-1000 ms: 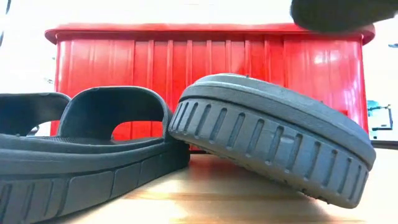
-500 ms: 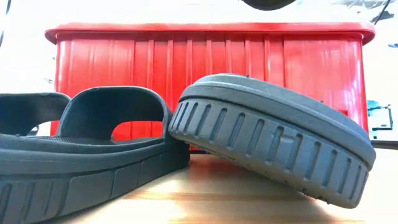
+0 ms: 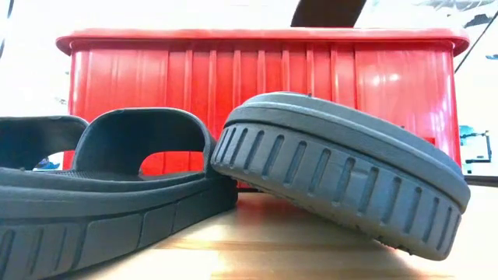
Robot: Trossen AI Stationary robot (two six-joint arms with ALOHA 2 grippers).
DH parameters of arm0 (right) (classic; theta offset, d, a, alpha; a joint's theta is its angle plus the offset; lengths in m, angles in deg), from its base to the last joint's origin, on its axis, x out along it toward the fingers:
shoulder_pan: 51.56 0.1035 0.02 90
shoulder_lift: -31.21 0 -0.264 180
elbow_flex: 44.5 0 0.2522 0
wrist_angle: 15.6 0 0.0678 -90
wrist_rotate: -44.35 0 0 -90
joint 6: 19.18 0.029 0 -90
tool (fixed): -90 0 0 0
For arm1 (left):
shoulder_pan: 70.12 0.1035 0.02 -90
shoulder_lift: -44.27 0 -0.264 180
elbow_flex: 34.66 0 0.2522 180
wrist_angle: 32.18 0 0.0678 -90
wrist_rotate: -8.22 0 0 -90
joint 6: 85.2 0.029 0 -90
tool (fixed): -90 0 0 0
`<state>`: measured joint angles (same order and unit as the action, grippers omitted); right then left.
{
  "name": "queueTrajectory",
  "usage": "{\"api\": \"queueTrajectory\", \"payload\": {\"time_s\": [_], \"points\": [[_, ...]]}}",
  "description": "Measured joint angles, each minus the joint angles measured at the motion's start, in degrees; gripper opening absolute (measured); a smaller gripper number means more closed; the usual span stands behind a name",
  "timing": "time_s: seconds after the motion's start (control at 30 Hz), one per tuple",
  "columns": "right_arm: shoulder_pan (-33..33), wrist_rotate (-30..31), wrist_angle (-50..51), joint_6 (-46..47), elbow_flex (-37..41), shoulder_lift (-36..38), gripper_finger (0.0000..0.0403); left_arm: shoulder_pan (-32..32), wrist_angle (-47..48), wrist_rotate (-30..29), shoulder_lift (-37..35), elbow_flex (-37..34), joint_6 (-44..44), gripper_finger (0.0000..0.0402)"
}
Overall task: Pick and place slides into bin
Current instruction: Put the black slipper into the red organizer bin
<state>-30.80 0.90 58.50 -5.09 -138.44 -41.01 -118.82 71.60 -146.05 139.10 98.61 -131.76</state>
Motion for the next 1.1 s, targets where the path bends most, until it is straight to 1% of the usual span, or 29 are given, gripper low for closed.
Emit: {"api": "queueTrajectory", "payload": {"time_s": [0.13,0.2,0.4,0.53,0.73,1.1], "points": [[-7.3,-0.5,1.6,-8.1,0.0,0.0,0.0001,0.0,0.0,-2.2,0.0,0.0,-0.1,0.0206],[-11.1,-1.9,1.6,-12.3,0.0,-0.1,0.0002,0.2,0.0,-2.9,0.0,0.0,-0.1,0.0206],[-21.9,-7.4,0.6,-23.3,0.0,-0.2,0.0002,1.8,0.0,-3.2,0.0,0.0,-0.4,0.0206],[-28.4,-13.1,-1.1,-28.7,0.3,-0.2,0.0002,3.1,0.0,-3.3,0.0,0.0,-0.5,0.0206],[-35.4,-18.7,-7.3,-36.0,5.0,-0.2,0.0002,5.0,0.0,-3.3,0.0,0.0,-0.7,0.0206],[-45.9,-26.9,-21.0,-43.0,17.8,-0.2,0.0002,7.1,0.0,-3.2,0.0,0.0,-2.5,0.0206]]}}
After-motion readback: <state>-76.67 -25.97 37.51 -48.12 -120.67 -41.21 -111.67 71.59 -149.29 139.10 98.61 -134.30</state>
